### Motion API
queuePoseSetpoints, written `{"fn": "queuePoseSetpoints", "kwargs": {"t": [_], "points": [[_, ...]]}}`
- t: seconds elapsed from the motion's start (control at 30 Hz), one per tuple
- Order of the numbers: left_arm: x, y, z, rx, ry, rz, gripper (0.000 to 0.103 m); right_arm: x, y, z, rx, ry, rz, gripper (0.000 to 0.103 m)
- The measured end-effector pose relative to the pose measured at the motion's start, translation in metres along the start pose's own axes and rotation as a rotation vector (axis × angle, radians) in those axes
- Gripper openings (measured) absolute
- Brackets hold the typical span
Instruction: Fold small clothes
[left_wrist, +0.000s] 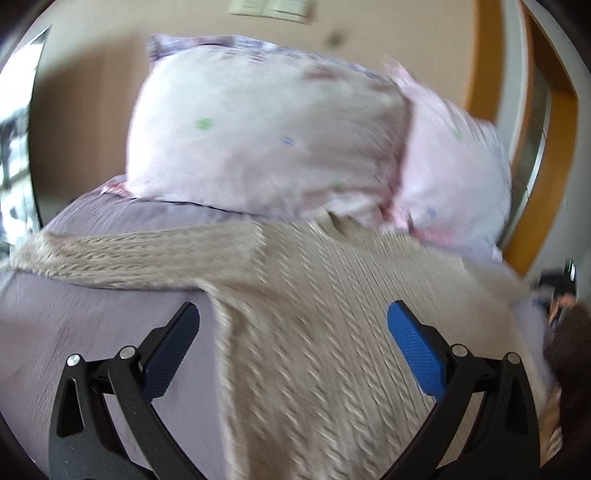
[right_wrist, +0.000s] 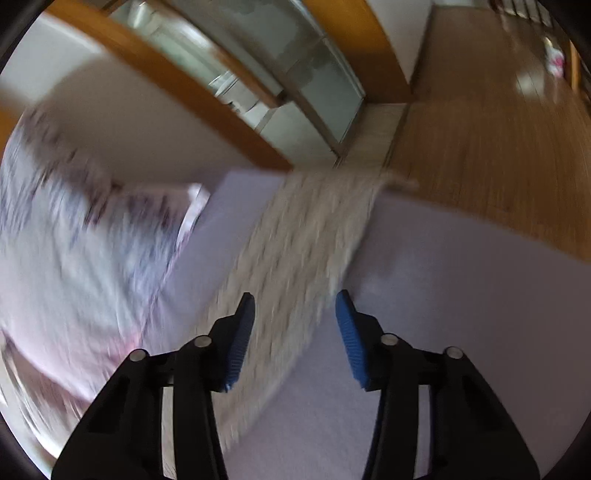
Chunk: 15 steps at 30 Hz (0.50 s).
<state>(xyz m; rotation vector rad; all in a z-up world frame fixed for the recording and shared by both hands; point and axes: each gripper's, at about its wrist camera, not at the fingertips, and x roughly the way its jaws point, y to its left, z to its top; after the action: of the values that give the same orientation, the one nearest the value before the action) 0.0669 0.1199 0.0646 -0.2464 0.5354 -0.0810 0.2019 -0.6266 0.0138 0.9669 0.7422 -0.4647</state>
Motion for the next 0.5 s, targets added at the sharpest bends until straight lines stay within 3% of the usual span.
{"fn": "queuePoseSetpoints", "kwargs": {"t": [0.07, 0.13, 0.17, 0.23, 0.3, 0.37, 0.5], "points": [[-0.003, 0.023, 0.002, -0.064, -0.025, -0.007, 0.101, 0.008, -0.004, 0.016, 0.039, -0.018, 0.021, 0.046], [-0.003, 0.048, 0.008, -0.123, -0.024, 0.055, 0.101, 0.014, -0.014, 0.025, 0.083, -0.039, 0.035, 0.026], [-0.006, 0.055, 0.008, -0.140, -0.030, 0.080, 0.101, 0.017, -0.021, 0.031, 0.102, -0.036, 0.026, 0.010], [-0.011, 0.077, 0.011, -0.192, -0.041, 0.135, 0.101, 0.012, -0.022, 0.030, 0.085, -0.049, 0.008, 0.010], [-0.016, 0.095, 0.014, -0.237, -0.052, 0.155, 0.101, -0.004, 0.006, 0.017, -0.056, -0.136, -0.022, 0.009], [-0.022, 0.114, 0.019, -0.287, -0.077, 0.191, 0.101, -0.033, 0.061, -0.014, -0.282, -0.231, -0.001, 0.009], [-0.028, 0.152, 0.023, -0.437, -0.091, 0.216, 0.101, -0.075, 0.163, -0.098, -0.603, -0.263, 0.175, 0.009]]}}
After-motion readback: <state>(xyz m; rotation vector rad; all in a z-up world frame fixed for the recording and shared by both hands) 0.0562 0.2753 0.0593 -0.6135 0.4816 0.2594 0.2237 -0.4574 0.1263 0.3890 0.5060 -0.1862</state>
